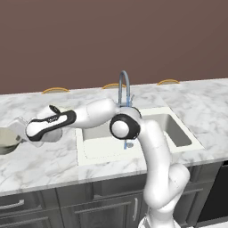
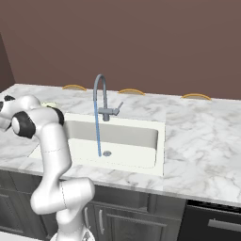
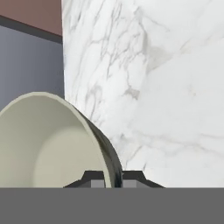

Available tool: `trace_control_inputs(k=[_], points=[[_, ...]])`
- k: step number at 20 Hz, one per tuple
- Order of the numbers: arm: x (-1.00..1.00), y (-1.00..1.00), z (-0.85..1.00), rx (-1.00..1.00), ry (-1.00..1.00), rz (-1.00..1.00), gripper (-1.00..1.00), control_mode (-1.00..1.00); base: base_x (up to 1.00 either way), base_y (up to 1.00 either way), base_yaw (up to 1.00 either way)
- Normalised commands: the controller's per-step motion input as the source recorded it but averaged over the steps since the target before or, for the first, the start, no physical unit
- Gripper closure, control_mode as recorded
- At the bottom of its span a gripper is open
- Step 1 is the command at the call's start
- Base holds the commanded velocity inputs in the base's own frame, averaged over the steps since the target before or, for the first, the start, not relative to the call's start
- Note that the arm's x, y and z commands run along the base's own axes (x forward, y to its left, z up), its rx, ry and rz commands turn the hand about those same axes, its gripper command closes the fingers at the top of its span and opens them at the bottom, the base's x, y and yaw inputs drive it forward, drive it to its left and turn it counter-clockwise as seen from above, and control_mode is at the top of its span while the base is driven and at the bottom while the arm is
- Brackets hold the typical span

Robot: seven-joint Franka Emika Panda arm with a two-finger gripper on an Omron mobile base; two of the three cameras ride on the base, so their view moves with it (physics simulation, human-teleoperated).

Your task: Rinse each bowl for a few seconds and place them down in the sink or on the counter.

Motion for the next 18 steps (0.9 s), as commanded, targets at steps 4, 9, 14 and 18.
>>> trace_control_inputs(k=[4, 9, 14, 18], points=[[-0.21, -0.36, 0.59, 0.00, 0.00, 0.00, 1.00, -1.00, 0.00, 0.00, 0.00], [-0.28, -0.44, 0.50, 0.00, 0.00, 0.00, 1.00, -1.00, 0.00, 0.00, 0.00], [-0.34, -0.55, 0.44, 0.00, 0.02, -0.01, 1.00, -1.00, 0.00, 0.00, 0.00], [-0.29, -0.53, 0.40, -0.01, 0.08, -0.07, 1.00, -1.00, 0.00, 0.00, 0.00]])
